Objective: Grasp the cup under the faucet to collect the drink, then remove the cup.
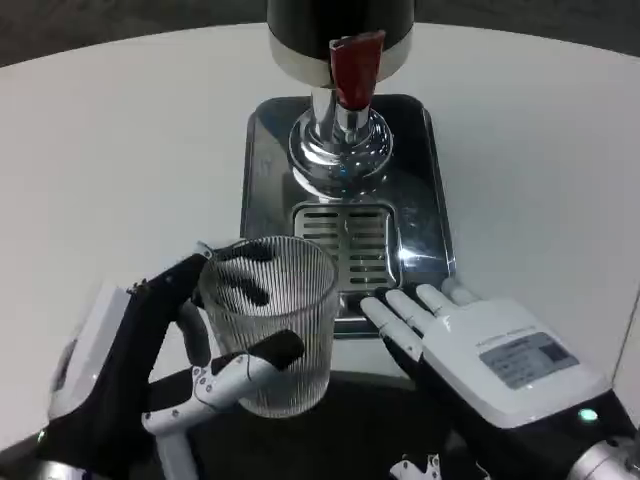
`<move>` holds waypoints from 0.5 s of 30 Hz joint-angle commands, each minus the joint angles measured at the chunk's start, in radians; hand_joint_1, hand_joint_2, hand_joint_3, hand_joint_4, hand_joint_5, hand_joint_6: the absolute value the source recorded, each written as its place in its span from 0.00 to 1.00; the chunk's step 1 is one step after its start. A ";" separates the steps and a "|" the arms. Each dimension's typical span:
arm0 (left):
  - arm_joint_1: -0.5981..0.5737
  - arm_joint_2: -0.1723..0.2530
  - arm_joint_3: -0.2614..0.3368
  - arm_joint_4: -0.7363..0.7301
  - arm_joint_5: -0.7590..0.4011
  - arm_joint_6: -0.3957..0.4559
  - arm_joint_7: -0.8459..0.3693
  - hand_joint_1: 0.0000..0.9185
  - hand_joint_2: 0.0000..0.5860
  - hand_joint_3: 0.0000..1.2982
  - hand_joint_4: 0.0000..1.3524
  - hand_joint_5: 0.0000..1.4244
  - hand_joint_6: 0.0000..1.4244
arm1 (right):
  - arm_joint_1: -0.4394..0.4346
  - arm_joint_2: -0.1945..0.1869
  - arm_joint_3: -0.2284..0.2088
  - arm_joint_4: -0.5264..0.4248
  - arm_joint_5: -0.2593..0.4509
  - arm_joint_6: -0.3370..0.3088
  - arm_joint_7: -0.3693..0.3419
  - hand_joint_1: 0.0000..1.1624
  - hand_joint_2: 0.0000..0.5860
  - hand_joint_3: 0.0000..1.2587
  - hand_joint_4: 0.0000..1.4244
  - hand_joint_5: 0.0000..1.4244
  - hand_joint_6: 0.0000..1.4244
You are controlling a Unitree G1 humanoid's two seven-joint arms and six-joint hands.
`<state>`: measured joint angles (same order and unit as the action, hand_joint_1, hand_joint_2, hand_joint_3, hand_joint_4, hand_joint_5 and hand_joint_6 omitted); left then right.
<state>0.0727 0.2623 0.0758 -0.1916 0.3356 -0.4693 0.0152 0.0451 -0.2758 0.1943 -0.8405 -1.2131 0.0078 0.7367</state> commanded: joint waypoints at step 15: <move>-0.270 0.049 -0.006 0.322 0.114 -0.104 0.171 0.29 0.79 0.61 0.68 0.54 0.78 | 0.073 0.060 -0.019 -0.089 -0.054 0.010 0.037 0.55 0.59 0.00 0.00 0.00 0.00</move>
<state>-0.1659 0.3004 0.0732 0.0937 0.4408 -0.5357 0.1445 0.1031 -0.2235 0.1762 -0.9109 -1.2633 0.0218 0.7604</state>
